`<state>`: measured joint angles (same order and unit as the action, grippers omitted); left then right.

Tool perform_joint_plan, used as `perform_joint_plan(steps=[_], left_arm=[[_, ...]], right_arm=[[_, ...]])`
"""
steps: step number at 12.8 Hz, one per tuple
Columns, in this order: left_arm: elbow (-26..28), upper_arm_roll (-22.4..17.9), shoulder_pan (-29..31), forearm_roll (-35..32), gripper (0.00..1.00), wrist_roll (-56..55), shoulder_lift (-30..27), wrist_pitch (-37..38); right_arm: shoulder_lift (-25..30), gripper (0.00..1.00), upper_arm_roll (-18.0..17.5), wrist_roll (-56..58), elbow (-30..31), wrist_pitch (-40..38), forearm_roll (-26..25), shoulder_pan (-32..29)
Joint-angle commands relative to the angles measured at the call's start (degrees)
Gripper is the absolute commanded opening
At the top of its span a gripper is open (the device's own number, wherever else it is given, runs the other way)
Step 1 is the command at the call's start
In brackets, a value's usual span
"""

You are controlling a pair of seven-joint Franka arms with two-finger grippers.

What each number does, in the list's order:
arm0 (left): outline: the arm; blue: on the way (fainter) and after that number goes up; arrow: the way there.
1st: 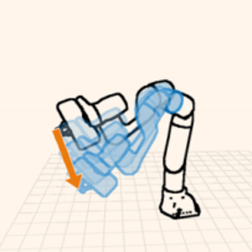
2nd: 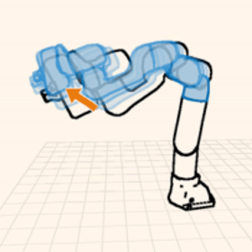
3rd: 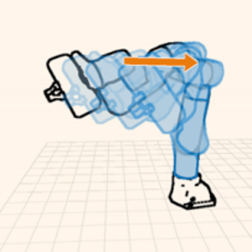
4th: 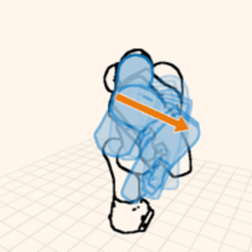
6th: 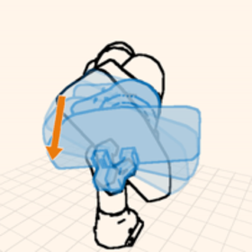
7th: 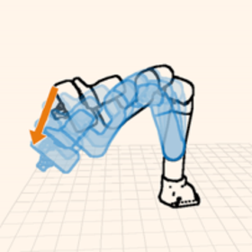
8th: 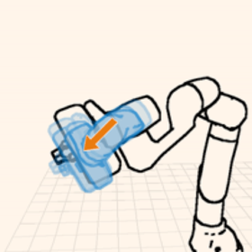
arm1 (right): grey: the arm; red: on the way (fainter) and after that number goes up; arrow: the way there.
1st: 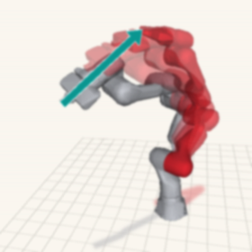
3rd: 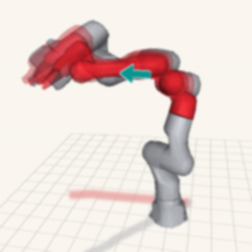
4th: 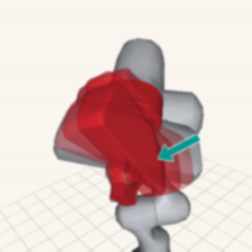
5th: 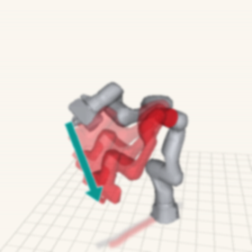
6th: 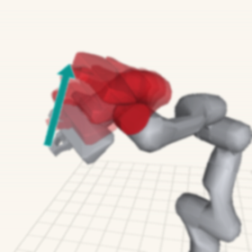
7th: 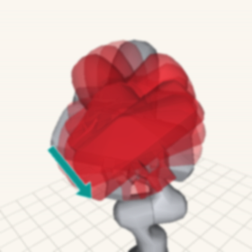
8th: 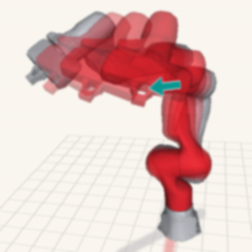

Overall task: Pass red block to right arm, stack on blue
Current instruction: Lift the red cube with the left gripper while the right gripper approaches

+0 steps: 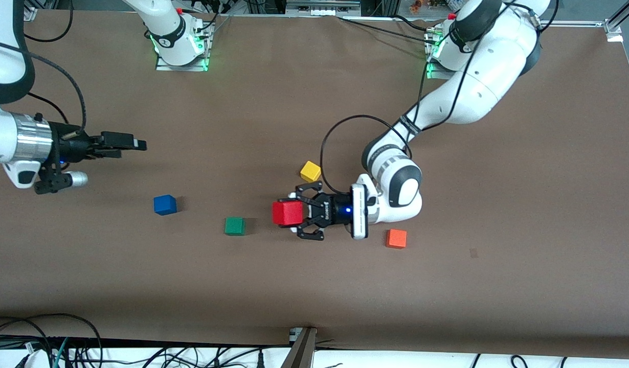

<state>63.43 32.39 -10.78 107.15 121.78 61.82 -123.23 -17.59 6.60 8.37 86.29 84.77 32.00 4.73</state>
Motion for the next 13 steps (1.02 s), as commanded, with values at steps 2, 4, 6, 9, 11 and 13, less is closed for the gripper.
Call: perform_joint_plan(steps=[2,4,6,9,11,13], left_arm=[[-4.36,1.17,-4.68,1.74,0.00,-0.75,-1.43,-11.03],[-6.38,2.67,-6.00,1.66,0.00,-5.48,-1.70,-15.10],[-6.57,2.85,-7.24,1.65,0.00,-6.99,-1.79,-18.69],[-8.58,2.94,-9.25,1.74,0.00,-7.61,-2.58,-21.42],[-9.46,2.77,-10.84,1.65,0.00,-7.70,-2.76,-24.94],[-9.38,2.77,-11.63,1.39,0.00,-7.61,-3.46,-25.22]], right_arm=[[-2.35,1.00,-0.01,0.43,-0.77,1.36,11.83,0.02],[-2.36,1.00,-0.01,-0.01,-0.94,1.98,13.69,0.45],[-2.71,1.00,-0.01,-0.63,-1.03,3.29,15.27,2.21],[-6.47,1.00,-0.01,-4.57,-6.18,5.24,20.90,3.27],[-10.69,1.00,-0.36,-10.01,-12.96,5.23,21.08,4.14],[-13.60,1.00,-2.55,-15.37,-17.53,5.93,21.08,4.59]])
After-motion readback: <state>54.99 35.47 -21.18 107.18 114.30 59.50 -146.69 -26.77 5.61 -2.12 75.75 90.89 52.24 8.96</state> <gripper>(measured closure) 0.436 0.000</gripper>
